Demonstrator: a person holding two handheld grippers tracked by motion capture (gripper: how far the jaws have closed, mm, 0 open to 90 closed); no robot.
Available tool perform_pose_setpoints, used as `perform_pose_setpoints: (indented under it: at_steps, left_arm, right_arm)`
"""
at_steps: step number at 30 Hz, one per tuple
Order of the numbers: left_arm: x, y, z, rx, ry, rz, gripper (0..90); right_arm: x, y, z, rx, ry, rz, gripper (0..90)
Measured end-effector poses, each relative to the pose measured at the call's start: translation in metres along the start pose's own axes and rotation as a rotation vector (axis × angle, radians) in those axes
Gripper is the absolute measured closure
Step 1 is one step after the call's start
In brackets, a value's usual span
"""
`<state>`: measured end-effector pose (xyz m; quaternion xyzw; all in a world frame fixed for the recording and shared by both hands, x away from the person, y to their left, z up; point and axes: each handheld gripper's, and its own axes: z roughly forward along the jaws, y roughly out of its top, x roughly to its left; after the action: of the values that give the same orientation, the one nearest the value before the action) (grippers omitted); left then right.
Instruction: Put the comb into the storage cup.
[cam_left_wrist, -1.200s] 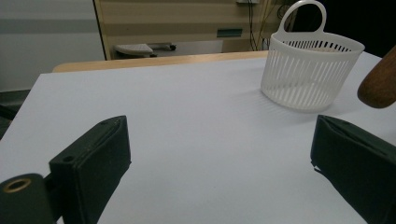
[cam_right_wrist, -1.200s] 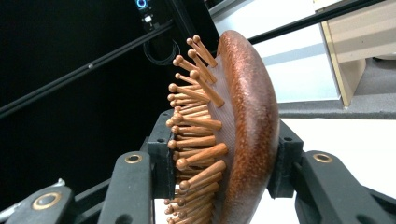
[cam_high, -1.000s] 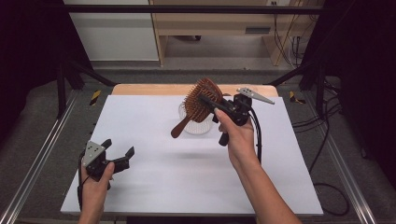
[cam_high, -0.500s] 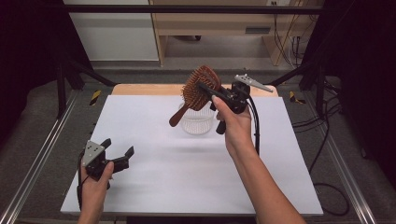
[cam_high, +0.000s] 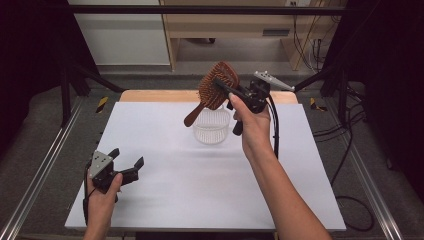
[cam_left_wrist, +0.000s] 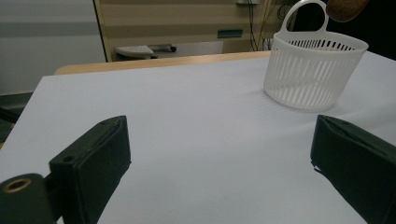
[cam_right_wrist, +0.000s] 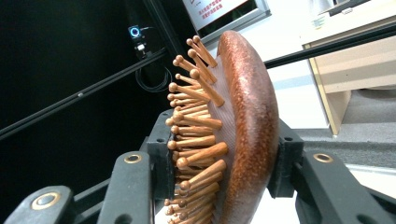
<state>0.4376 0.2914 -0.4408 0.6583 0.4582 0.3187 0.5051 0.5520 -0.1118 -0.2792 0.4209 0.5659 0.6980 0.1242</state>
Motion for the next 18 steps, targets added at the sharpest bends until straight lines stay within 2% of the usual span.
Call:
perform_pose_setpoints:
  at_steps: [11, 18]
  left_arm:
    - [0.0008, -0.0001, -0.0001, -0.004, 0.014, 0.015, 4.9]
    - [0.0009, -0.0007, 0.0004, -0.002, 0.009, 0.008, 4.4]
  right_arm:
    - [-0.0062, 0.0070, -0.0002, -0.022, -0.015, 0.000, 54.2]
    - [-0.0103, 0.0102, -0.0040, -0.035, -0.027, 0.007, 54.2]
